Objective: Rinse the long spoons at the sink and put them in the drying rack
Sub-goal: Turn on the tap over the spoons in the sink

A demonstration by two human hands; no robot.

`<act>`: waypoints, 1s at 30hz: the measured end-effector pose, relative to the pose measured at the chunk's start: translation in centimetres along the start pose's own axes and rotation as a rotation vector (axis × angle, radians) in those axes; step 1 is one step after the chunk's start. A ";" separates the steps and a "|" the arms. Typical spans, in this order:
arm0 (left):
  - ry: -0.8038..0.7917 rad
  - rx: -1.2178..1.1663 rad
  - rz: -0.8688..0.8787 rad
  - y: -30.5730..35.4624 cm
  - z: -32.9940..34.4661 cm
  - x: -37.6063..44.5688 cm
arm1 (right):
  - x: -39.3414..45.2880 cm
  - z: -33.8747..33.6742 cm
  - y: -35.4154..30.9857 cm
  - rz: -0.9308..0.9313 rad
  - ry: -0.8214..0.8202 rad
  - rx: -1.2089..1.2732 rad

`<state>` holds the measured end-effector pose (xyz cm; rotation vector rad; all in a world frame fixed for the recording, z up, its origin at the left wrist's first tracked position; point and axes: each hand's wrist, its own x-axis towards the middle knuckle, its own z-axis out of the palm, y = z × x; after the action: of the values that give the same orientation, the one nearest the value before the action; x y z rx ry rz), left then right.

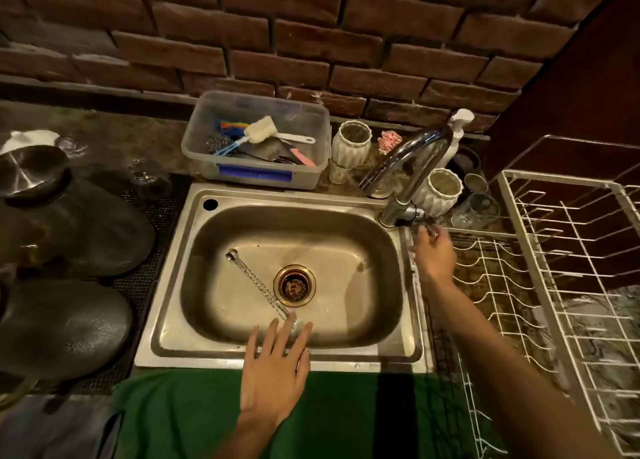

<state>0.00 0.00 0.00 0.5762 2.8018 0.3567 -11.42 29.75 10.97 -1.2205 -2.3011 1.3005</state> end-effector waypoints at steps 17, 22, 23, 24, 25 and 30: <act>-0.039 -0.021 -0.027 -0.1 -0.5 0.3 | 5.3 -0.4 -0.6 -0.156 -0.012 -0.590; -0.029 -0.053 -0.033 -0.1 -0.4 0.2 | 5.8 -0.2 -0.2 -0.171 -0.013 -0.553; -0.028 -0.055 -0.034 -0.1 -0.4 0.2 | 5.9 -0.3 -0.2 -0.173 -0.016 -0.559; -0.018 -0.048 -0.032 -0.1 -0.4 0.2 | 5.9 -0.4 -0.2 -0.178 -0.016 -0.563; -0.023 -0.049 -0.034 -0.1 -0.4 0.2 | 5.9 -0.4 -0.2 -0.182 -0.018 -0.562; -0.033 -0.065 -0.040 -0.1 -0.4 0.2 | 6.2 -0.7 -0.1 -0.194 -0.009 -0.587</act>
<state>-0.31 -0.11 0.32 0.5064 2.7547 0.4249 -15.01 34.80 10.28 -1.0890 -2.8292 0.5764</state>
